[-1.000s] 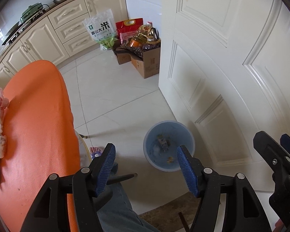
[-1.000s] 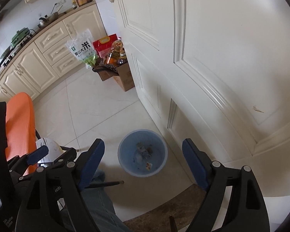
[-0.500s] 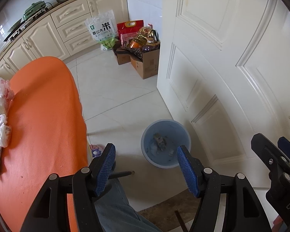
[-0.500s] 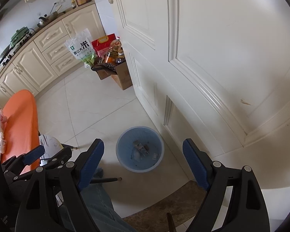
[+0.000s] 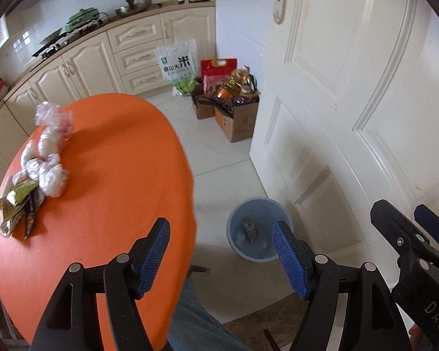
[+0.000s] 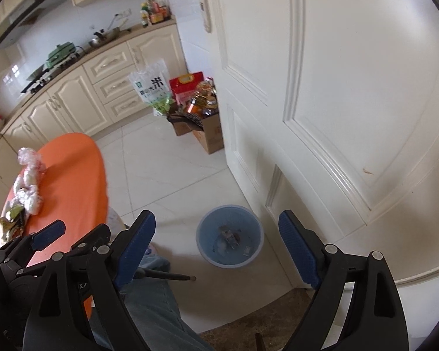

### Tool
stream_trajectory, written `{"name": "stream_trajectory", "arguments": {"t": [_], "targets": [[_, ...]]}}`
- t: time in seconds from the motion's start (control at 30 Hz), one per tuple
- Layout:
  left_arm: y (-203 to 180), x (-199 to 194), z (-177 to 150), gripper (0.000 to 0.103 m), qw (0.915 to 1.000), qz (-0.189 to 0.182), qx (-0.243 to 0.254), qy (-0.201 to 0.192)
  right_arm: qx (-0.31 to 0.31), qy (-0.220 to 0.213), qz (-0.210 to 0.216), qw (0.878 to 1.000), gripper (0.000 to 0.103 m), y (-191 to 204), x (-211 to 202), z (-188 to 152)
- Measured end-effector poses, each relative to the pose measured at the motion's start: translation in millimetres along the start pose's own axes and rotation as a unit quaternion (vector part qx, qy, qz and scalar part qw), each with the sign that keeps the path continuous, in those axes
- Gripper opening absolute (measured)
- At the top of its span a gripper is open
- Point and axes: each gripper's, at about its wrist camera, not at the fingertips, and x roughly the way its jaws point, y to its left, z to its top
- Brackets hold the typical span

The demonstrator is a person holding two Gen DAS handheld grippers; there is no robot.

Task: Collect trash
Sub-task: 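Turn both open tools back toward the table, then grasp the green-yellow snack bag with the right tool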

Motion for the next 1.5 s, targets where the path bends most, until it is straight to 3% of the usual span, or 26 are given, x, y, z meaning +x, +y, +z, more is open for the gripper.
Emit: {"name": "stream_trajectory", "arguments": {"t": [0.4,0.57,0.8,1.13,1.5], "targets": [[84.2,-92.3,-64.6,0.08,0.9927,0.054,-0.089,-0.059,-0.064,-0.031,0.065,0.995,0.09,78.8,-42.7,-15.8],[121.7,-127.9,-90.4,0.084,0.9848,0.088,-0.13,-0.074,-0.093,-0.036,0.093,0.991,0.098,115.3,-49.5,-20.8],[165.4,-159.1,-108.5,0.09,0.9695,0.144,-0.177,-0.091,-0.161,-0.028,0.123,0.979,0.099,185.1,-42.5,-30.1],[241.4,-162.9,-125.0,0.09,0.9482,0.178,-0.252,-0.075,-0.249,0.008,0.159,0.955,0.099,282.1,-12.2,-50.8],[343.8,-109.0,-119.0,0.09,0.9312,0.179,-0.316,-0.039,-0.347,0.047,0.172,0.921,0.099,391.2,41.5,-47.6]]}}
